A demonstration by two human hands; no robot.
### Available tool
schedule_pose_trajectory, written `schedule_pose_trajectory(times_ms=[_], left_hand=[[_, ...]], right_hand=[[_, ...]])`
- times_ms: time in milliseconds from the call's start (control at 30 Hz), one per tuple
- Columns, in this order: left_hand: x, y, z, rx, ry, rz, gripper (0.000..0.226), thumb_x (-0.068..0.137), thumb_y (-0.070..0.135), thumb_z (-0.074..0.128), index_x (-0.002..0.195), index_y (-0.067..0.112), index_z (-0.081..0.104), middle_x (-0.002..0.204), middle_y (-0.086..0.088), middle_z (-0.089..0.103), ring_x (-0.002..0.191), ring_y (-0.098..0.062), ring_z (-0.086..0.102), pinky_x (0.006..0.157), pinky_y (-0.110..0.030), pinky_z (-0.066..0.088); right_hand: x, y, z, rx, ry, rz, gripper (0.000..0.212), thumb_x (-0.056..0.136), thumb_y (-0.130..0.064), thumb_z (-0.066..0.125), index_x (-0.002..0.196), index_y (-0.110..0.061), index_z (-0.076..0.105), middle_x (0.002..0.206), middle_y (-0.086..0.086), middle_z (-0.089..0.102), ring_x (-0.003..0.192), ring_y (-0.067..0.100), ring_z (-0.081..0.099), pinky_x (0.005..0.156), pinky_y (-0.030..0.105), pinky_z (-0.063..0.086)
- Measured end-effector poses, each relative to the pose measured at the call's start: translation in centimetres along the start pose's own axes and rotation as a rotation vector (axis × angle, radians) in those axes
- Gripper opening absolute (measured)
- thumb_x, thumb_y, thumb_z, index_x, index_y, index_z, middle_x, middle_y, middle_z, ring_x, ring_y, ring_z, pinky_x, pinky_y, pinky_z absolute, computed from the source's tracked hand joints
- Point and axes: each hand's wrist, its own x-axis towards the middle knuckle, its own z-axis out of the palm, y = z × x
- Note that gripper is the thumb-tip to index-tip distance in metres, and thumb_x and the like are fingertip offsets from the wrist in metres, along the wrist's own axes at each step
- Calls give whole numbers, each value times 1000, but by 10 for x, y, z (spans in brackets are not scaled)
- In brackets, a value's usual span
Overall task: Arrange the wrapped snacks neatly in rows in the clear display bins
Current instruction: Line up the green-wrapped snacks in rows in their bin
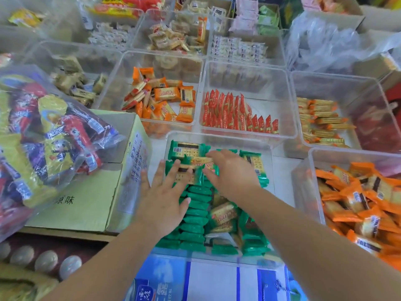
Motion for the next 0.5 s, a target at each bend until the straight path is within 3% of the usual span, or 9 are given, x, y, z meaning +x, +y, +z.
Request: schedule_pose_trajectory(times_ms=[100,167,267,367,500], left_hand=[[0,0,-1,1,10,-24,73,94,66,22,158,41,-4,169,-2,-6,153,-31,-16,117,-66,-12],[0,-1,-1,-4,14,-28,74,94,66,29,160,38,8,169,-2,-1,154,-32,-12,118,-66,-10],[0,-3,0,9,-9,-31,76,95,67,31,160,38,6,170,-1,-4,154,-32,-13,118,-66,-8],[1,-3,1,21,-36,-29,77,94,69,24,159,40,-6,170,-1,-6,153,-32,-18,118,-67,-5],[2,-3,1,30,-51,-21,77,94,70,21,156,41,-15,169,0,-10,151,-32,-23,119,-66,-4]], right_hand=[[-11,32,-20,-131,-144,70,82,76,-76,59,144,-33,42,140,1,46,131,25,41,104,44,44],[-24,47,-26,-228,-353,123,117,56,-92,53,154,-38,20,163,7,14,149,34,12,118,51,25],[-51,58,-19,-345,-512,71,143,44,-95,61,157,-40,-8,162,9,-29,149,37,-24,121,53,7],[-65,61,-12,-472,-533,11,143,50,-80,76,155,-39,-12,158,12,-36,146,39,-29,120,54,17],[-54,68,-18,-433,-479,-3,104,76,-40,78,157,-39,13,166,10,-16,153,35,-6,111,50,41]])
